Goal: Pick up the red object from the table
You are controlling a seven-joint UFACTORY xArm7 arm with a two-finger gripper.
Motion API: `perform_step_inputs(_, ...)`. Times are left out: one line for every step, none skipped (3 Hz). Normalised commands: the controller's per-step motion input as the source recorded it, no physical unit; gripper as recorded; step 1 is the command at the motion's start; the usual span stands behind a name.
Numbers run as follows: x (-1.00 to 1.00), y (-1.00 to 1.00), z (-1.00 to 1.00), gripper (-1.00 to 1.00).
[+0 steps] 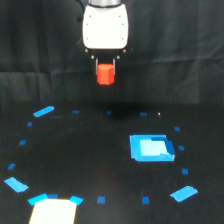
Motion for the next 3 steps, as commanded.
perform_step_inputs(0.26, 0.05, 0.09, -0.92)
perform_step_inputs(-0.10, -0.12, -0.09, -0.90)
perform_step_inputs(-0.08, 0.24, 0.36, -0.92)
